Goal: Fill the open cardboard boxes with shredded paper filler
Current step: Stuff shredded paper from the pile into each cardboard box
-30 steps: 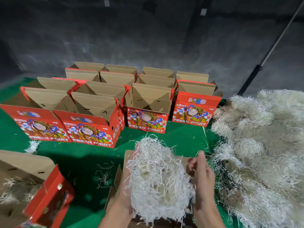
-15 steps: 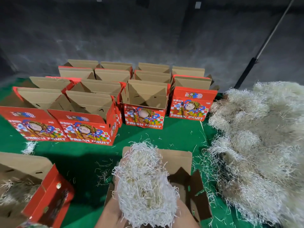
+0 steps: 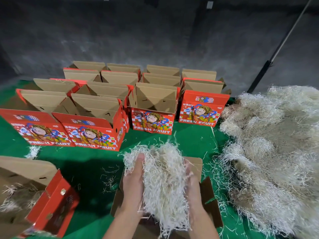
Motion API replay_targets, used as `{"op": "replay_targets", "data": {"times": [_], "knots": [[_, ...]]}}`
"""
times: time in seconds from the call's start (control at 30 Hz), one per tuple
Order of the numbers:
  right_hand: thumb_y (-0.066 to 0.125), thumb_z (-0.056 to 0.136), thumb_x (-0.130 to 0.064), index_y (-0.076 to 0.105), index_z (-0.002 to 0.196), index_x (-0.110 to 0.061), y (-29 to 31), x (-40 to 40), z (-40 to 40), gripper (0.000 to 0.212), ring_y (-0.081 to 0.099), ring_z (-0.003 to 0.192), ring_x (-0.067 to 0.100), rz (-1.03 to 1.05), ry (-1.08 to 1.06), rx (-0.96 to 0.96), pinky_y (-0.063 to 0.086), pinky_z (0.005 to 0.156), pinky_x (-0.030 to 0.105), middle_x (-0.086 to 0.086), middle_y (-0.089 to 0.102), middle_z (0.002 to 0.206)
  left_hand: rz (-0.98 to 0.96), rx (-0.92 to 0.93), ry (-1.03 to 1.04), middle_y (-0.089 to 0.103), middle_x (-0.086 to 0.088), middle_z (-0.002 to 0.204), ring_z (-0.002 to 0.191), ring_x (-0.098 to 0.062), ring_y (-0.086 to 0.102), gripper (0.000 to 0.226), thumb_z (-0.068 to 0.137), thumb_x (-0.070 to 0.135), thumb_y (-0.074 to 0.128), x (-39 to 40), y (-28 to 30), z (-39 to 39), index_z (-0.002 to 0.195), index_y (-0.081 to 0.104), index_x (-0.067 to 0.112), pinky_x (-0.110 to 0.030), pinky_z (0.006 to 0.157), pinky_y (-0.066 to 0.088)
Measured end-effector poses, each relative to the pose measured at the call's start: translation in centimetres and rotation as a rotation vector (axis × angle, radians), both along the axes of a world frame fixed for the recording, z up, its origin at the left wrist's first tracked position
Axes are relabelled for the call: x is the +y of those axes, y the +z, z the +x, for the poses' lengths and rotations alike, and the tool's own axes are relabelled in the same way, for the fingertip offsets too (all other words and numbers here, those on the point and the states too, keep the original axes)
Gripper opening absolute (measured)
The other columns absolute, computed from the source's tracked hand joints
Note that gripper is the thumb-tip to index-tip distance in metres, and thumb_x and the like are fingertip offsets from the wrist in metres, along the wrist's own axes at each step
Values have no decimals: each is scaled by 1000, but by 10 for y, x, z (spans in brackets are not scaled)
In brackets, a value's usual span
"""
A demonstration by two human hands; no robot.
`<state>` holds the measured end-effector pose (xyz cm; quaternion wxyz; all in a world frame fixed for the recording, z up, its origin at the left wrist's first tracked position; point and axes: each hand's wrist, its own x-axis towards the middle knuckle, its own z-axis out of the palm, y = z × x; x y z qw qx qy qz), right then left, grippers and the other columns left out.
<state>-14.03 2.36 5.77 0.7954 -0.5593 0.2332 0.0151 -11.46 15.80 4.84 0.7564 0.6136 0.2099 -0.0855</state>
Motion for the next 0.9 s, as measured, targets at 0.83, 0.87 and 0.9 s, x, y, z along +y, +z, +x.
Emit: {"op": "replay_targets", "data": {"times": [0.83,0.87,0.9], "knots": [[52,100,-52,41,55,-15,-13,3,32,59,33,41,4,-699,-233,-391,32,47,9,-11,38,43,72,10,91,44,12,130,125,-11,39,119,54,100,50,-59,5,19,142,36,21,-32,103,34],[51,101,-51,40,53,-16,-12,3,36,60,33,40,4,-738,-221,-404,30,44,9,-11,38,41,64,26,59,33,10,149,136,-12,34,127,54,100,51,-58,4,22,153,24,26,-36,109,30],[49,102,-51,40,50,-17,-10,1,38,62,32,37,5,-777,-207,-409,28,41,10,-10,38,40,52,32,12,20,9,160,140,-13,32,130,53,100,51,-57,5,24,158,15,30,-37,110,31]]}}
